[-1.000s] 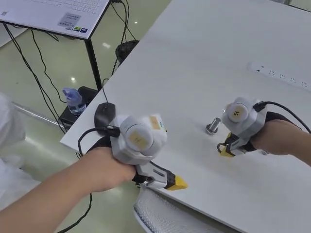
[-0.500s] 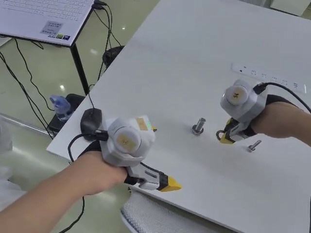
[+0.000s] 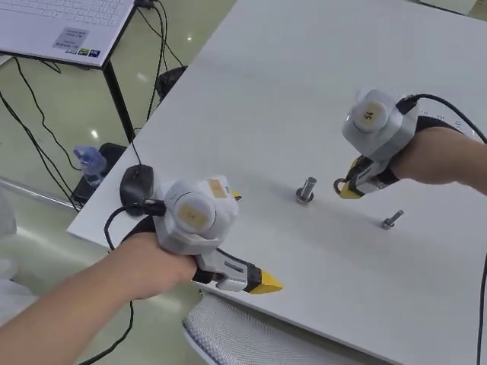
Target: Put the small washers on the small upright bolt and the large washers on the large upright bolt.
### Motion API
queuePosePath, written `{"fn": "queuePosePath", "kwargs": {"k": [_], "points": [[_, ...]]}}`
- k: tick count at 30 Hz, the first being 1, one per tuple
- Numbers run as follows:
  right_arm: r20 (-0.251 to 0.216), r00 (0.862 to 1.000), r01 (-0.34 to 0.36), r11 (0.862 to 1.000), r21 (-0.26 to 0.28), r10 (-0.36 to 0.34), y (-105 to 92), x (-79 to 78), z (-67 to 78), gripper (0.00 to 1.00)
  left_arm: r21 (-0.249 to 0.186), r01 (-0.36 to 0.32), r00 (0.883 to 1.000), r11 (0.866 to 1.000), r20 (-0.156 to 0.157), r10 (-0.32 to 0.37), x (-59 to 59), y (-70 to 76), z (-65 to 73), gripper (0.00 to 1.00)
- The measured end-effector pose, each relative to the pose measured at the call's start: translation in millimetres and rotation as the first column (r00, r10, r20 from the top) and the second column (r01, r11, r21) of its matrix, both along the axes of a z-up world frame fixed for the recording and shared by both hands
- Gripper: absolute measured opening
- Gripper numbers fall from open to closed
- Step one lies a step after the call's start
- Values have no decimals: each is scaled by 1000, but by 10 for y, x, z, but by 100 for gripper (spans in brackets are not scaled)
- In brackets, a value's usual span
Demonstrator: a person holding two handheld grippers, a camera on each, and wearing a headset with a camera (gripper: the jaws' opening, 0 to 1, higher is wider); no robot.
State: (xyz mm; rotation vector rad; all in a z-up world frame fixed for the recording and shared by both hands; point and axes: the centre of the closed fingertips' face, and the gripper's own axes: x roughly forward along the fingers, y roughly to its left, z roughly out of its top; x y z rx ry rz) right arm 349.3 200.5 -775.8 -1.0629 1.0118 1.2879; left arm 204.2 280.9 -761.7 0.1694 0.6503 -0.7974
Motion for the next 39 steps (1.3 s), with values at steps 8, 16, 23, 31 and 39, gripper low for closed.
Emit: {"fn": "queuePosePath", "kwargs": {"k": [8, 16, 23, 31, 39], "points": [[-2, 1000, -9, 1000, 12, 9, 192, 34, -14, 21, 0, 12, 1000, 1000, 2, -12, 54, -41, 12, 98], [-8, 1000, -30, 1000, 8, 30, 304, 61, -85, 21, -10, 8, 1000, 1000, 9, -8, 100, -36, 15, 98], [-9, 999, -33, 999, 11, 33, 384, 127, -188, 21, -7, 5, 1000, 1000, 2, -5, 96, -6, -20, 97], [-18, 999, -41, 999, 0, 41, 447, 116, -303, 22, -2, 9, 1000, 1000, 0, -9, 80, 1, -32, 97], [-11, 999, -44, 999, -19, 44, 446, 155, -410, 22, -6, 10, 1000, 1000, 3, -10, 71, 5, -21, 97]]}}
